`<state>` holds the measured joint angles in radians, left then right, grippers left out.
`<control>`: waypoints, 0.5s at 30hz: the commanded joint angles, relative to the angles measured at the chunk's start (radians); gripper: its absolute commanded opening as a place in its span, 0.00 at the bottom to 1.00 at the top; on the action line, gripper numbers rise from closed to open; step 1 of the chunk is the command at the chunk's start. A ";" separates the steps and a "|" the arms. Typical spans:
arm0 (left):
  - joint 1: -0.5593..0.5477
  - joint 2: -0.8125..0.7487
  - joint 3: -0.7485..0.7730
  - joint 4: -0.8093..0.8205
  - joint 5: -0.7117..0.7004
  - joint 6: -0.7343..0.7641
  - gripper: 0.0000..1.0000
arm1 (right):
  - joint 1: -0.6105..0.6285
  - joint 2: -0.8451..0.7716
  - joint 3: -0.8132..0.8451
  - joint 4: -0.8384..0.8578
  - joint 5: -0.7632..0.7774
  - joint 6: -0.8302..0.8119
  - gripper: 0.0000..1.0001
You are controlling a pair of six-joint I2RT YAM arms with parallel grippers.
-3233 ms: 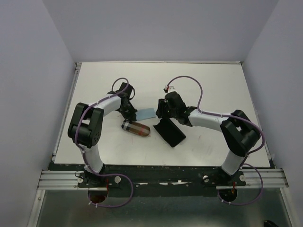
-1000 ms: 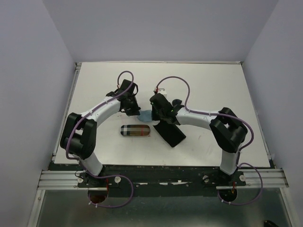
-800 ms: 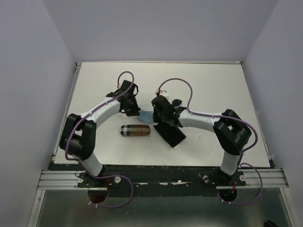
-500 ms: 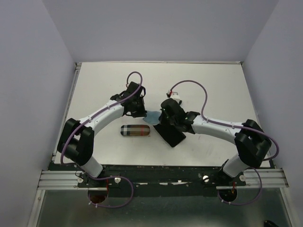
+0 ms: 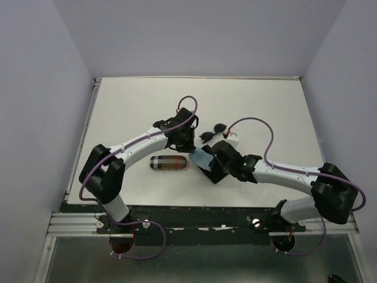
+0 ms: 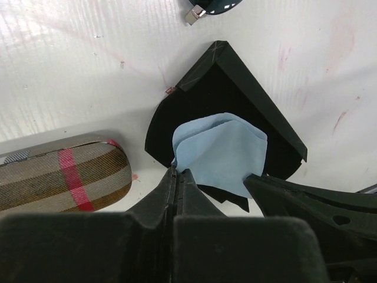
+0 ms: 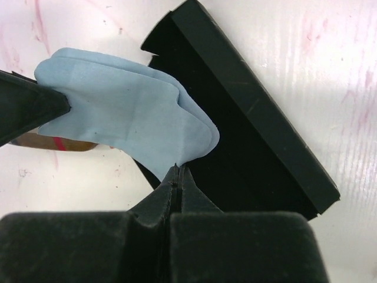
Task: Organize the sunglasses
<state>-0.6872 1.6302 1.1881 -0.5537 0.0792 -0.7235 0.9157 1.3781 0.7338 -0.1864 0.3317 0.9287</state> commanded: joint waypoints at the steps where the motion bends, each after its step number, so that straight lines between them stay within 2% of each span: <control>1: -0.032 0.066 0.074 -0.057 -0.042 0.025 0.00 | 0.006 -0.027 -0.030 -0.022 0.053 0.064 0.01; 15: -0.066 0.209 0.220 -0.152 -0.070 0.067 0.00 | 0.008 0.019 -0.050 -0.077 0.081 0.134 0.01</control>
<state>-0.7429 1.8137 1.3659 -0.6540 0.0406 -0.6800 0.9173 1.3720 0.7105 -0.2333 0.3771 1.0210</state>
